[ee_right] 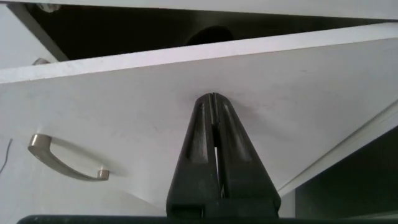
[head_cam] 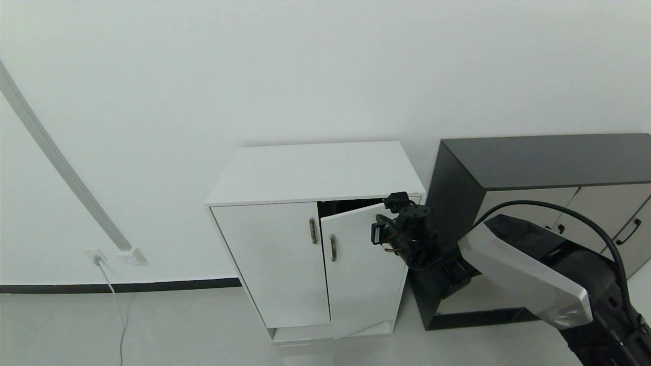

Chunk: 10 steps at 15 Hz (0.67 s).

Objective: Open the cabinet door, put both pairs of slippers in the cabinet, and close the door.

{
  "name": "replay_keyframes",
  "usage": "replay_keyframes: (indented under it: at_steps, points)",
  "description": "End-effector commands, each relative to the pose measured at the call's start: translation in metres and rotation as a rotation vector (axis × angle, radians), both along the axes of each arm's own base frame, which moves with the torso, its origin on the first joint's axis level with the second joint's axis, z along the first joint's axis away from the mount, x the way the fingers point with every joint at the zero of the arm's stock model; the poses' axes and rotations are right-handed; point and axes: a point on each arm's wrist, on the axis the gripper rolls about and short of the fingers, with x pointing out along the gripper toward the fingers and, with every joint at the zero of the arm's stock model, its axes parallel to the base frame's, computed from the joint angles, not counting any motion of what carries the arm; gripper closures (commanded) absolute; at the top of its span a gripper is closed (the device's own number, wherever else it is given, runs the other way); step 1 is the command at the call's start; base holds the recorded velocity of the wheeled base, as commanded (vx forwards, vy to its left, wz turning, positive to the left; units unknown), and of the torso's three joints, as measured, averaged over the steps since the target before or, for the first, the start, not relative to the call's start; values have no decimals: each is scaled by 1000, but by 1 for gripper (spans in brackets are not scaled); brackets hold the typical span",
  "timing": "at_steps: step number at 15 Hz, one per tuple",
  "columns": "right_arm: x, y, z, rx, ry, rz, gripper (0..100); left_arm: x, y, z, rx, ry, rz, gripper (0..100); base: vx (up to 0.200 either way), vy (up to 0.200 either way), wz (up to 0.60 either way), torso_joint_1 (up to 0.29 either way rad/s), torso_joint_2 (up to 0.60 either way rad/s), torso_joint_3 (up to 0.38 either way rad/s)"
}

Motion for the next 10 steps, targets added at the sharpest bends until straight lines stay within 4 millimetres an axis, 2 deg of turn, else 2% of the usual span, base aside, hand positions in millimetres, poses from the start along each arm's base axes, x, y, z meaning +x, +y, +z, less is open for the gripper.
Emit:
replay_keyframes:
  at_steps: [1, 5, 10]
  points:
    - [5, -1, -7, -1, 2, -9, 100, 0, 0, 0, 0, 0, 0, 100, 0, 0, 0, 0, 0, 0]
    - [10, -3, -7, 5, -9, -17, 100, 0, 0, 0, 0, 0, 0, 100, 0, 0, 0, 0, 0, 0]
    - [26, -8, -14, 18, -33, -43, 100, 0, 0, 0, 0, 0, 0, 100, 0, 0, 0, 0, 0, 0]
